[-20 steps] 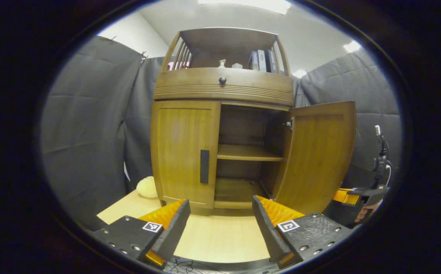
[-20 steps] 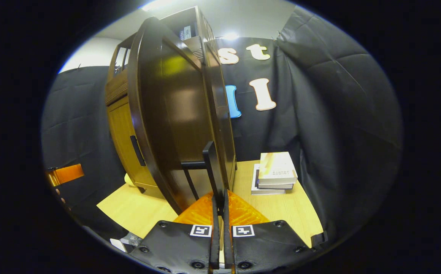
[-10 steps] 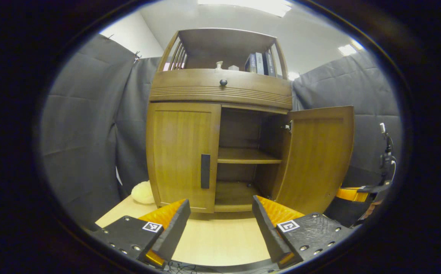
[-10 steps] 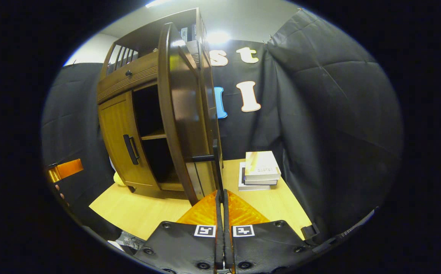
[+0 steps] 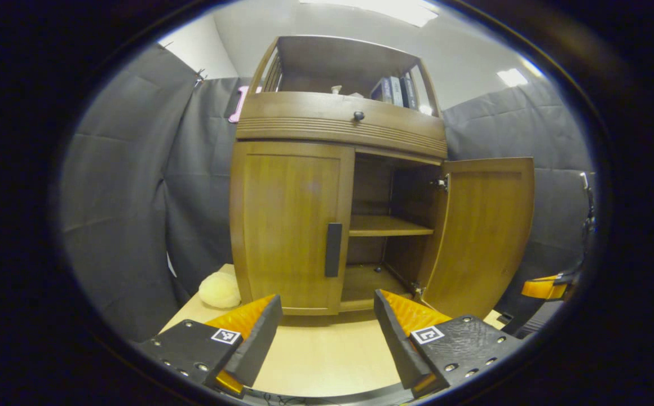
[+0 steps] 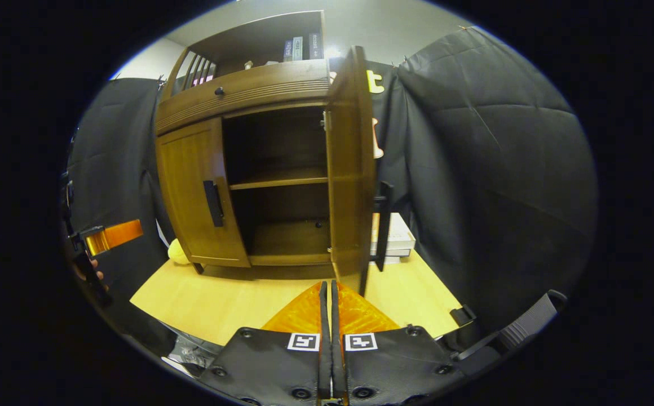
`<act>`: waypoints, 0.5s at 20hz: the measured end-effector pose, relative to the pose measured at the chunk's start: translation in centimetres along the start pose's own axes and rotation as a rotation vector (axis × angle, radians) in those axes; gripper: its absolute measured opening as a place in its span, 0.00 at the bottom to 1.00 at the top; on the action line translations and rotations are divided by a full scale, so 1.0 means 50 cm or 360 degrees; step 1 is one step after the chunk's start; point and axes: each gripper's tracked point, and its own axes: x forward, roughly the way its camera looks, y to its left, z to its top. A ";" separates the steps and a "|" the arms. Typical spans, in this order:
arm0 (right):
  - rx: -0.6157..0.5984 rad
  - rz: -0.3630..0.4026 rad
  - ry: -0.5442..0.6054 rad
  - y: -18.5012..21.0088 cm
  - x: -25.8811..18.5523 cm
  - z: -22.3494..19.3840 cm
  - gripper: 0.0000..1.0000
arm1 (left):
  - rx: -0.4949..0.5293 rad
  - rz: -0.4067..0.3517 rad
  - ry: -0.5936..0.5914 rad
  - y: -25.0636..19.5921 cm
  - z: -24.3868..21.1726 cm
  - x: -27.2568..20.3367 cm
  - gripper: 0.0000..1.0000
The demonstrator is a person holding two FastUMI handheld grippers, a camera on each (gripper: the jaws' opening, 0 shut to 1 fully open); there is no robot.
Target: Open the right door of the double-door shoe cabinet with the right hand, and open the left door with the left hand.
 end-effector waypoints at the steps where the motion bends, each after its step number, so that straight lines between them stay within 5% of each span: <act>1: -0.0003 0.0002 -0.0030 0.025 0.010 0.016 0.02 | -0.0026 -0.0005 -0.0011 0.019 0.008 0.000 0.92; 9: -0.0037 0.0126 -0.0221 0.198 0.067 0.118 0.00 | 0.0024 0.0056 -0.0083 0.169 0.037 -0.035 0.93; 10: -0.0049 0.0132 -0.0226 0.209 0.077 0.123 0.19 | 0.0025 0.0066 -0.0075 0.178 0.032 -0.033 0.92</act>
